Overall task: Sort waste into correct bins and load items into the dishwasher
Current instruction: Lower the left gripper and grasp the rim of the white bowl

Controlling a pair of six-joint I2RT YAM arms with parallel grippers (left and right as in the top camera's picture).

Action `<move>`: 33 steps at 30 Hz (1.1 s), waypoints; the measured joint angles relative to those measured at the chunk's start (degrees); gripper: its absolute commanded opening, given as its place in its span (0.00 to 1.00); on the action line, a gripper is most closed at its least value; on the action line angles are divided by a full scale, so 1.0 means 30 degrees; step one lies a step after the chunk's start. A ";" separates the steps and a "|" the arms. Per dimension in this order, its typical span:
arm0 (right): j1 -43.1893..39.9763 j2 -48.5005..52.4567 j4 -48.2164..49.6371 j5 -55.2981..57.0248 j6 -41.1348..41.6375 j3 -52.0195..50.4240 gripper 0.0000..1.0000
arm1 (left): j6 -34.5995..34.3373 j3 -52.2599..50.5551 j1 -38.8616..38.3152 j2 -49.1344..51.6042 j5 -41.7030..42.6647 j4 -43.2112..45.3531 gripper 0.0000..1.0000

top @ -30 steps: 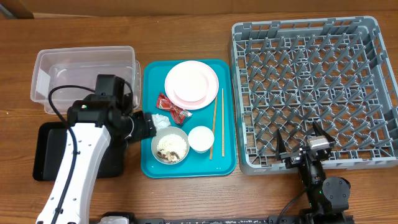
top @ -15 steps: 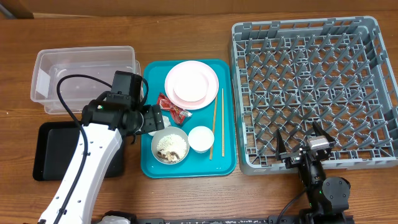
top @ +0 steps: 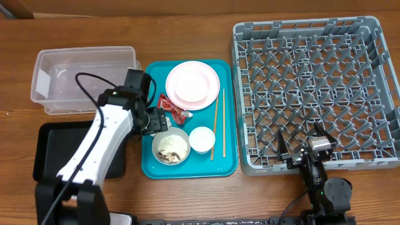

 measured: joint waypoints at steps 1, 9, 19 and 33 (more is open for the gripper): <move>0.0000 0.0000 0.0000 -0.0007 0.0007 0.0000 1.00 | 0.0007 0.0000 0.0000 0.0357 0.0007 0.0087 0.91; 0.0000 0.0000 0.0000 0.0000 0.0007 0.0000 1.00 | 0.0306 -0.0080 0.0000 0.2506 0.0073 0.1749 0.91; 0.0000 0.0000 0.0000 -0.0007 0.0015 0.0000 1.00 | 0.0525 -0.0095 0.0000 0.3271 0.0073 0.2215 0.91; 0.0000 0.0000 0.0007 0.0000 0.0000 0.0000 1.00 | 0.0576 0.1180 0.0000 0.3271 0.1953 -0.0291 0.87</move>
